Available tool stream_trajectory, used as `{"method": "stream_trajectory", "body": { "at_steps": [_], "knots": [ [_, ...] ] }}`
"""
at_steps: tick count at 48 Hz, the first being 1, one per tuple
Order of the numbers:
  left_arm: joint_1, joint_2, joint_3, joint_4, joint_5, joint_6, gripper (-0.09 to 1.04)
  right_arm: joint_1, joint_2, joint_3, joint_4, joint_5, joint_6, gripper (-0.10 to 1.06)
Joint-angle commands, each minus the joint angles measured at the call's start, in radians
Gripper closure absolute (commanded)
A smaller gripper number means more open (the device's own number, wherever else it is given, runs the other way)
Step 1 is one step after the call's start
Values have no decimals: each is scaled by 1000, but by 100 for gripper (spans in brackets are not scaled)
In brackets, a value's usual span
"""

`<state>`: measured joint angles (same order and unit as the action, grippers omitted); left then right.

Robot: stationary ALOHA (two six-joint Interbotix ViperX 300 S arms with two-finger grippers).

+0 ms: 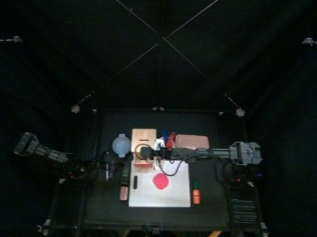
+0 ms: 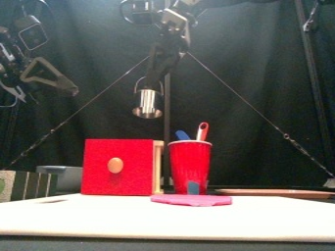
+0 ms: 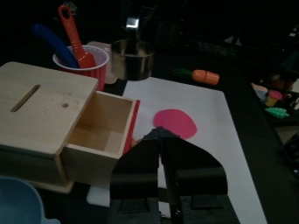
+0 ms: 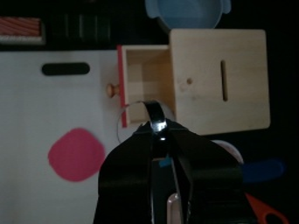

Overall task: Get the cutter from the drawer then cut the dough then place the extra dough in the bowl
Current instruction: Place the cutter on the board

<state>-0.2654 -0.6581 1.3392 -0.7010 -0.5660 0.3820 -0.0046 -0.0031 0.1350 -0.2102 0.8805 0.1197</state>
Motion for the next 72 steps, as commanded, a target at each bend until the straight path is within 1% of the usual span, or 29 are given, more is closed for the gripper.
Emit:
{"method": "stream_trajectory", "body": {
  "at_steps": [1, 4, 11, 12, 18, 19, 23, 24, 30, 36, 38, 40, 43, 50, 58, 64, 68, 72],
  "knots": [
    [17, 2, -11, 2, -5, 2, 61, 23, -114, 107, -12, -6, 66, 52],
    [31, 2, -11, 0, -5, 2, 61, 37, -152, 175, -26, -11, 115, 52],
    [51, 2, -11, 2, -5, 2, 61, 78, -233, 327, -86, -51, 267, 52],
    [54, 2, -11, 2, -5, 2, 61, 87, -244, 353, -104, -61, 299, 52],
    [64, 2, -12, 2, -5, 2, 61, 126, -275, 439, -186, -104, 437, 52],
    [66, 2, -12, 2, -5, 2, 61, 137, -278, 454, -207, -117, 472, 52],
    [74, 2, -12, 2, -5, 2, 61, 166, -279, 489, -256, -146, 558, 52],
    [74, 2, -12, 2, -5, 2, 61, 178, -278, 503, -272, -155, 588, 52],
    [80, 2, -12, 2, -5, 2, 61, 227, -270, 546, -336, -172, 696, 52],
    [89, 2, -12, 2, -5, 2, 61, 267, -258, 566, -374, -178, 765, 52],
    [92, 2, -12, 2, -5, 2, 61, 278, -252, 569, -382, -184, 781, 52],
    [95, 2, -12, 2, -5, 2, 61, 288, -242, 577, -383, -198, 781, 52],
    [101, 2, -11, 2, -5, 3, 61, 293, -230, 584, -383, -218, 785, 52],
    [112, 2, -11, 2, -5, 3, 61, 291, -189, 597, -379, -255, 788, 52],
    [121, 2, -11, 2, -5, 6, 61, 290, -138, 591, -385, -253, 788, 51],
    [132, 2, -11, 2, -3, 5, 61, 288, -110, 588, -387, -252, 776, 50],
    [135, 2, -9, 2, -3, 6, 61, 288, -109, 586, -387, -252, 776, 47],
    [135, 2, -11, 2, 0, 6, 61, 288, -115, 583, -388, -250, 776, 41]
  ]
}}
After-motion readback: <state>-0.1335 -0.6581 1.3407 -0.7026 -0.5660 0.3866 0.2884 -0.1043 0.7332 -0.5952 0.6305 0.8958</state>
